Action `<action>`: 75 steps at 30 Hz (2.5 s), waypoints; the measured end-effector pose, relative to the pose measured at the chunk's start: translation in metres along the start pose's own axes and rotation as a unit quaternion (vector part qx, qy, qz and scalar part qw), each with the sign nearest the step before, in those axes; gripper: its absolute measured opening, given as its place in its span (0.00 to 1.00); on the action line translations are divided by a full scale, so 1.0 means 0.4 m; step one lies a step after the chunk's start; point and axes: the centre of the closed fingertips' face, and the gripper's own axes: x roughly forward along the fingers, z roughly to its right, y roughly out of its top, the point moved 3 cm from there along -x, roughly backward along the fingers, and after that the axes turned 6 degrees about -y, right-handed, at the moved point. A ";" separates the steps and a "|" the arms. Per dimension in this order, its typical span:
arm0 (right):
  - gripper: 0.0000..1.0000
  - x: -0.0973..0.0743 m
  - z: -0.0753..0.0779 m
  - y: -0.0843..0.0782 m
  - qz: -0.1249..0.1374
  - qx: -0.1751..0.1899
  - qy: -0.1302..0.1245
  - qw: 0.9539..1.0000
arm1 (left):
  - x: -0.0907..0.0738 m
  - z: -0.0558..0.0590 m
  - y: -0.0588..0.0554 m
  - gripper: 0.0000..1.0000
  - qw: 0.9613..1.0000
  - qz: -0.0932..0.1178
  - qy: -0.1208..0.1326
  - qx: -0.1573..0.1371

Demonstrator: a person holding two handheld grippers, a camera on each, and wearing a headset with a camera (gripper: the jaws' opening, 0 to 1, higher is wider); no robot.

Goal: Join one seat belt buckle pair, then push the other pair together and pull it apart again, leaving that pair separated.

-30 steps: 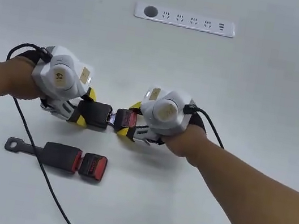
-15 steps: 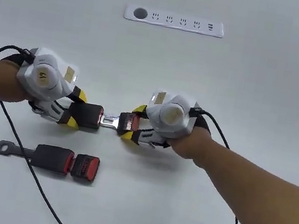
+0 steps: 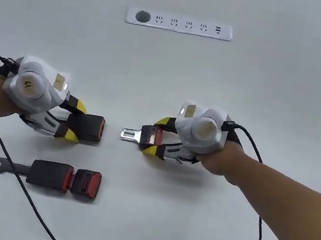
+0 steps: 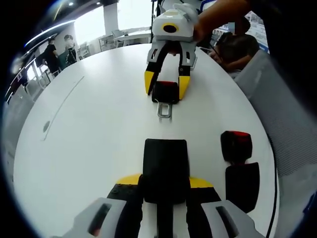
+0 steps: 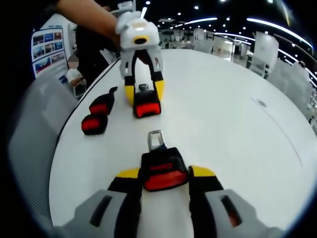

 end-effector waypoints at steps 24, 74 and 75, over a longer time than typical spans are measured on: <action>0.38 -0.100 0.036 -0.106 -0.005 0.005 -0.011 1.000 | -0.004 0.002 0.001 0.34 1.000 0.006 0.003 -0.008; 0.92 -0.404 -0.191 0.044 0.129 0.144 -0.250 0.949 | -0.300 0.324 0.059 1.00 0.897 0.247 0.258 -0.262; 0.93 -0.411 -0.203 0.041 0.130 0.141 -0.252 0.948 | -0.303 0.335 0.054 1.00 0.896 0.246 0.261 -0.261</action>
